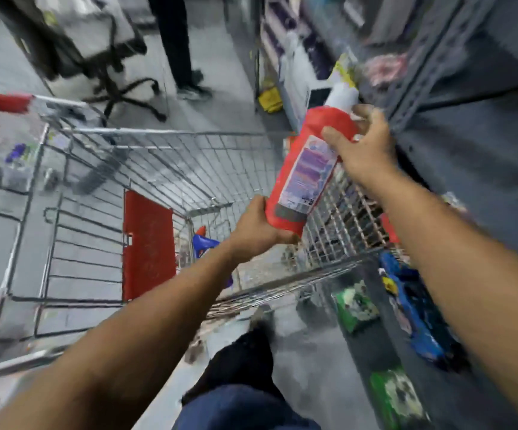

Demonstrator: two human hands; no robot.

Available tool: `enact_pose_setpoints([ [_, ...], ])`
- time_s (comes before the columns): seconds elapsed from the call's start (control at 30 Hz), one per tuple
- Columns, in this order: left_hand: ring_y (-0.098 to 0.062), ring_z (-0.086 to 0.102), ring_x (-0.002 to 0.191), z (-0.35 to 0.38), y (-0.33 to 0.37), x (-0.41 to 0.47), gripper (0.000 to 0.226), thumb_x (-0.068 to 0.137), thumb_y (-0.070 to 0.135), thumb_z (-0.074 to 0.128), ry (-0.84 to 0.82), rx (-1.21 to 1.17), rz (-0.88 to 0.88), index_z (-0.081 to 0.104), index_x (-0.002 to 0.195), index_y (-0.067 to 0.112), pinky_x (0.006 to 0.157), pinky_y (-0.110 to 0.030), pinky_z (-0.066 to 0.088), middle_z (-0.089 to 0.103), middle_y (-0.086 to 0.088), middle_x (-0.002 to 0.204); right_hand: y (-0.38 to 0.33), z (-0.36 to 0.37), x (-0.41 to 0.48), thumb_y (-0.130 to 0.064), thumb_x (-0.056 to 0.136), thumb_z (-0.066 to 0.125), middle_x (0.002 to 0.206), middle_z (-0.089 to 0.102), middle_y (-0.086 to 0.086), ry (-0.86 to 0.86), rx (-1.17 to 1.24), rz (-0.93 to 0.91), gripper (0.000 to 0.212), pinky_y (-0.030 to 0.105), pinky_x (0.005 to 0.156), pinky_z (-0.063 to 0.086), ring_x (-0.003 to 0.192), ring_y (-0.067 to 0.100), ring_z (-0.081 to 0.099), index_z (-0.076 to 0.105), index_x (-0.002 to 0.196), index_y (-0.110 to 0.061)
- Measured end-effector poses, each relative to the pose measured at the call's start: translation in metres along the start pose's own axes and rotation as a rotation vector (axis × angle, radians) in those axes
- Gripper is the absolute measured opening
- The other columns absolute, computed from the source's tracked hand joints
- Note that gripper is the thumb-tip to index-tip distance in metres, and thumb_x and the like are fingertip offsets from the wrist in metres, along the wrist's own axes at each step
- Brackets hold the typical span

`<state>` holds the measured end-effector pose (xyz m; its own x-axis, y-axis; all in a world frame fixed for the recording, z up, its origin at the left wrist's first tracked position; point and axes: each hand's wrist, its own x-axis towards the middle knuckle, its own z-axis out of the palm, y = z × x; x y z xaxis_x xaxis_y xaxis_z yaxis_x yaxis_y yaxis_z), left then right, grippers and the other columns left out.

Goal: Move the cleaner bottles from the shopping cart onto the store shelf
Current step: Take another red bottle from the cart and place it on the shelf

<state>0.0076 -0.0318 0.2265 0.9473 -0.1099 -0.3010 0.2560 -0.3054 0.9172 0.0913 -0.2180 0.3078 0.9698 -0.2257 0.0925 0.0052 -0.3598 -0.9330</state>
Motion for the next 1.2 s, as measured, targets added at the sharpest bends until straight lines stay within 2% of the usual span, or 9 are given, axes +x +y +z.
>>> enact_pose_setpoints([
  [0.07,-0.009,0.067,0.071,0.010,0.027,-0.025,0.069,0.035,0.027,0.088,0.033,-0.042,0.100,0.046,0.090,0.030,0.065,-0.039,0.059,0.067,0.003,0.086,-0.044,-0.029,-0.023,-0.033,0.070,0.076,0.094,0.063,-0.008,0.058,-0.003,-0.087,0.056,0.008,0.069,0.046,0.073,-0.011,0.059,0.053,0.116,-0.011],
  [0.23,0.005,0.056,0.062,0.051,0.089,-0.094,0.056,0.046,0.033,0.083,0.314,0.138,0.358,0.041,0.082,0.035,0.052,-0.009,0.042,0.059,0.015,0.074,-0.126,-0.106,-0.093,-0.062,0.053,0.072,0.101,0.070,0.004,0.124,-0.089,-0.111,0.070,0.041,0.084,0.053,0.093,0.024,0.066,0.061,0.103,-0.015],
  [0.37,-0.004,0.048,0.060,0.093,0.112,-0.139,0.051,0.064,0.028,0.077,0.370,0.157,0.559,0.034,0.089,0.038,0.049,-0.019,0.032,0.048,0.019,0.073,-0.152,-0.158,-0.141,-0.060,0.055,0.076,0.108,0.067,0.005,0.346,-0.169,-0.078,0.074,0.034,0.081,0.051,0.099,0.023,0.064,0.056,0.108,-0.013],
  [0.47,-0.005,0.059,0.073,0.117,0.119,-0.163,0.053,0.067,0.026,0.077,0.223,0.077,0.676,0.035,0.096,0.043,0.060,-0.009,0.042,0.058,0.011,0.087,-0.160,-0.192,-0.172,-0.041,0.051,0.078,0.092,0.069,0.003,0.406,-0.046,-0.070,0.055,0.038,0.075,0.056,0.084,0.022,0.066,0.058,0.095,-0.015],
  [0.6,-0.020,0.063,0.106,0.139,0.128,-0.180,0.068,0.062,0.016,0.083,-0.285,-0.069,0.703,0.043,0.112,0.039,0.081,-0.030,0.055,0.060,-0.007,0.119,-0.154,-0.238,-0.222,-0.038,0.041,0.065,0.068,0.066,-0.007,0.505,-0.002,-0.131,0.042,0.028,0.062,0.055,0.062,0.008,0.063,0.060,0.078,-0.020],
  [0.7,-0.027,0.065,0.104,0.167,0.140,-0.179,0.081,0.055,0.011,0.088,-0.643,-0.048,0.621,0.048,0.125,0.017,0.091,-0.044,0.054,0.063,-0.017,0.120,-0.138,-0.279,-0.262,-0.026,0.049,0.065,0.060,0.064,-0.013,0.543,0.027,-0.158,0.026,0.022,0.054,0.049,0.055,0.003,0.059,0.059,0.074,-0.023],
  [0.77,-0.018,0.067,0.095,0.197,0.147,-0.183,0.082,0.047,0.020,0.094,-0.714,0.084,0.661,0.055,0.119,0.017,0.089,-0.043,0.056,0.070,-0.008,0.109,-0.125,-0.307,-0.289,-0.018,0.054,0.066,0.057,0.063,-0.017,0.547,0.034,-0.178,0.024,0.019,0.051,0.046,0.051,-0.001,0.055,0.059,0.076,-0.025],
  [0.9,0.009,0.065,0.091,0.276,0.155,-0.214,0.079,0.034,0.040,0.096,-0.734,0.211,0.748,0.056,0.101,0.045,0.076,-0.010,0.052,0.070,0.018,0.101,-0.102,-0.363,-0.342,-0.018,0.057,0.072,0.070,0.068,-0.013,0.631,-0.069,-0.134,0.032,0.027,0.061,0.056,0.062,0.004,0.061,0.060,0.085,-0.029],
  [1.2,0.027,0.055,0.071,0.430,0.129,-0.279,0.055,0.042,0.032,0.094,-0.892,0.298,0.767,0.057,0.080,0.047,0.061,0.006,0.039,0.064,0.023,0.084,-0.040,-0.458,-0.436,-0.024,0.062,0.081,0.110,0.068,0.001,0.772,-0.355,0.109,0.060,0.043,0.086,0.054,0.095,0.017,0.067,0.055,0.116,-0.021],
])
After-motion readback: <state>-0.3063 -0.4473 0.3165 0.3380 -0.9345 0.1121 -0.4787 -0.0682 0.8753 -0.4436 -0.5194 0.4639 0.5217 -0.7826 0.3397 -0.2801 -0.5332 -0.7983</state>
